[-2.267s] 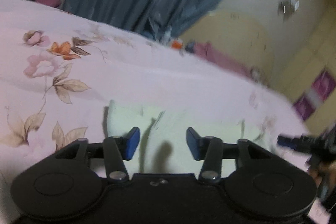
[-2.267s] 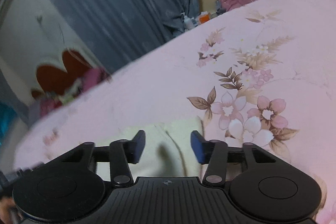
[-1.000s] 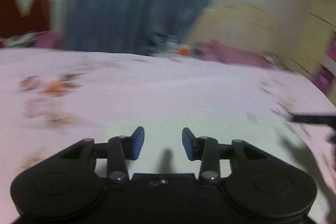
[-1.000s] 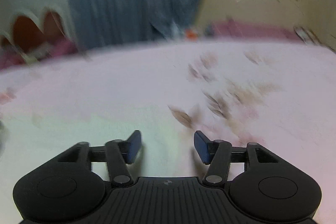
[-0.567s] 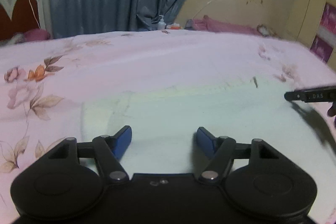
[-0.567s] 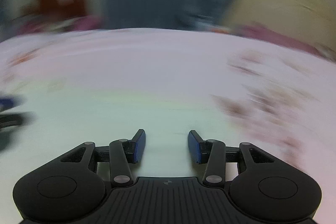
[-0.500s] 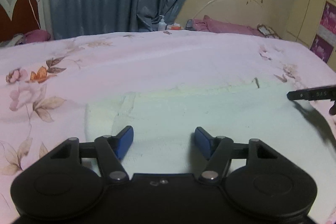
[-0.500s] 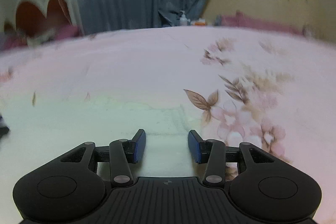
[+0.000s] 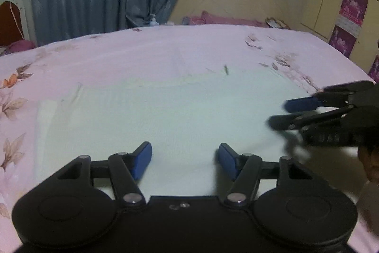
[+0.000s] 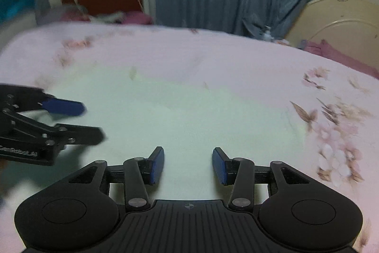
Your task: Fold small clothes
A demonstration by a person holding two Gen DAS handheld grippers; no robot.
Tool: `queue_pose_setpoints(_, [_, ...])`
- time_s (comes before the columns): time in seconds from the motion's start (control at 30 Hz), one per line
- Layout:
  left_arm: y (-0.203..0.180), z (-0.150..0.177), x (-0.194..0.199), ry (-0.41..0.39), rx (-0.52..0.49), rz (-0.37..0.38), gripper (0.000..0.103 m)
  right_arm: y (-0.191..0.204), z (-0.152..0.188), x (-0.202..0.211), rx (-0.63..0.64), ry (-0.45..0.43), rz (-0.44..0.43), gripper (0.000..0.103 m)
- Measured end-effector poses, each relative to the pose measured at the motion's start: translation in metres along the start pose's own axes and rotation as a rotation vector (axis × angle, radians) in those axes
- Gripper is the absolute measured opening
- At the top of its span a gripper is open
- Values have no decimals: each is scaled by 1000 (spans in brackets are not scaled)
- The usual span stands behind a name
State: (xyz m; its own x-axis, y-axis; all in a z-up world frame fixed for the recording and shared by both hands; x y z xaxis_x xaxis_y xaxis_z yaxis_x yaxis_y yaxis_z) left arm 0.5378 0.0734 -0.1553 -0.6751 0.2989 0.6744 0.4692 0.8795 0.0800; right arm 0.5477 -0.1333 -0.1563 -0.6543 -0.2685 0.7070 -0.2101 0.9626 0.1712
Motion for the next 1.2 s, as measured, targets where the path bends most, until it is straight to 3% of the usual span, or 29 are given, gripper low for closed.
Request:
queue_pose_setpoints(0.13, [5,0,24,-41,20,-29,58,-18,-5,9,-80,6,43,45])
queue_pose_setpoints(0.23, [-2,6,26,-34,1,-23,58,-5,4,26,-40,1,-43,45])
queue_pose_setpoints(0.3, [-6,15,20,8,-2,-44,61,-1,13,19,2,33,2,45])
queue_pose_setpoints(0.43, [-11,16,40,-33,25,-72,57,-4,12,29,-62,23,42,45])
queue_pose_setpoints(0.5, [-18,19,55,-63,33,-52,57,2,15,48,-49,-7,-14,45])
queue_pose_setpoints(0.67, [-53,34,73,-59,2,-4,56,31,45,72,-1,43,-141,45])
queue_pose_setpoints(0.77, [-71,49,77,-40,1,22,53,42,67,77,13,71,-164,45])
queue_pose_setpoints(0.8, [-74,54,78,-30,6,29,50,45,73,76,10,85,-171,44])
queue_pose_setpoints(0.87, [-81,62,76,-10,6,34,49,48,83,71,6,112,-184,28])
queue_pose_setpoints(0.9, [-82,66,76,-4,3,24,50,49,85,68,13,110,-178,25])
queue_pose_setpoints(1.03, [-73,73,85,-14,43,-4,48,48,85,71,18,104,-165,22])
queue_pose_setpoints(1.13, [-56,83,97,-12,86,-50,41,32,87,82,-24,86,-106,19])
queue_pose_setpoints(1.2, [-42,92,105,-7,120,-80,38,14,90,90,-60,80,-54,10])
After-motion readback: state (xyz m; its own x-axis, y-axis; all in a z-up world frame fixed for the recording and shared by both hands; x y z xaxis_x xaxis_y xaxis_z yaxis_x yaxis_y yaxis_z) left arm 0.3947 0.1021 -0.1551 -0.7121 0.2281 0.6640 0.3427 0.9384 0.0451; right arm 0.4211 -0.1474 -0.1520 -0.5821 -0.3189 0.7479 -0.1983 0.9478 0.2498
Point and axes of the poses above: each gripper's, at about its wrist camera, not at the fingertips, and x roughly against the way its jaws point, y to its left, z to its underside, the point moved 2 cm from there along -x, roughly the way its jaws point, and after that the axes turned 14 degrees about -x, right-handed, at the moved point
